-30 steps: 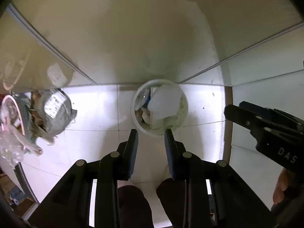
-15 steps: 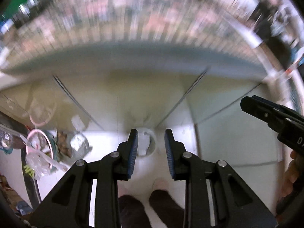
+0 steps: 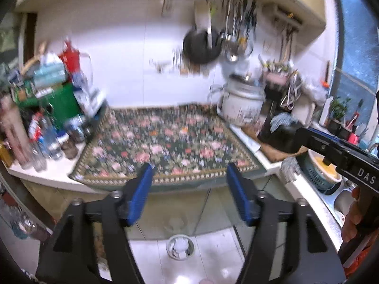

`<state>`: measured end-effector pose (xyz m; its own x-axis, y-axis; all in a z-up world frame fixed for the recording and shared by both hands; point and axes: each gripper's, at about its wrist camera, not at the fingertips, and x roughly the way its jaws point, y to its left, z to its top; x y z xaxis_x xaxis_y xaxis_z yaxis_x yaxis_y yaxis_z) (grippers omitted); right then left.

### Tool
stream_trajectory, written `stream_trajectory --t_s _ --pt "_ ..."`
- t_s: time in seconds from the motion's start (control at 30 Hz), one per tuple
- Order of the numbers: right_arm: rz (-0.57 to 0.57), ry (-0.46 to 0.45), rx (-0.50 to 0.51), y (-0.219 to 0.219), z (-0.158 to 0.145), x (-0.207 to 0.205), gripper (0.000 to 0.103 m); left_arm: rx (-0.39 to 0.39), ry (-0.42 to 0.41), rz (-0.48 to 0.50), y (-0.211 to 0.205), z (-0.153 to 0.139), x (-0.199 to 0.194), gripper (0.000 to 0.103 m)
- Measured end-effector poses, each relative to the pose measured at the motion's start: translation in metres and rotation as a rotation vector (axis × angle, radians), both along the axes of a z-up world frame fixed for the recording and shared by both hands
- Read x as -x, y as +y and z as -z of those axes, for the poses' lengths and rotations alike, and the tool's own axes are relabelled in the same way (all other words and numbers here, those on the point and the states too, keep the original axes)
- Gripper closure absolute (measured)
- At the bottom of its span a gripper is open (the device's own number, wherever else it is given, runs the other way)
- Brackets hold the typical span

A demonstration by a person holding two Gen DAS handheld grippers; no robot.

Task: Collect trash

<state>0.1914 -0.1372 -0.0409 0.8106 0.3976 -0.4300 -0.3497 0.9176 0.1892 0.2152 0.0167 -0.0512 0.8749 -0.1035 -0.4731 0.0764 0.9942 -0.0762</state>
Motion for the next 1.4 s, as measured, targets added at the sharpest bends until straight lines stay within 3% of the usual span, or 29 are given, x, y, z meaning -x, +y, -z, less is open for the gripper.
stream_trajectory --t_s 0.1,0.3,0.4,0.77,1.4 --pt "0.037 -0.055 0.012 0.01 -0.014 0.038 0.048 0.006 -0.05 -0.008 0.009 -0.019 0.042 0.008" --pt "0.09 -0.094 0.02 0.022 -0.029 0.103 0.011 0.034 -0.076 -0.035 0.032 -0.033 0.11 0.002" --pt "0.116 -0.103 0.024 0.025 -0.033 0.123 0.0 0.033 -0.083 -0.049 0.042 -0.036 0.141 0.001" --pt "0.135 -0.1 0.082 0.043 -0.034 0.171 0.0 -0.003 -0.081 -0.061 0.049 -0.036 0.199 0.001" --pt "0.142 -0.087 0.091 0.042 -0.032 0.19 0.0 -0.01 -0.116 -0.056 0.042 -0.041 0.211 0.001"
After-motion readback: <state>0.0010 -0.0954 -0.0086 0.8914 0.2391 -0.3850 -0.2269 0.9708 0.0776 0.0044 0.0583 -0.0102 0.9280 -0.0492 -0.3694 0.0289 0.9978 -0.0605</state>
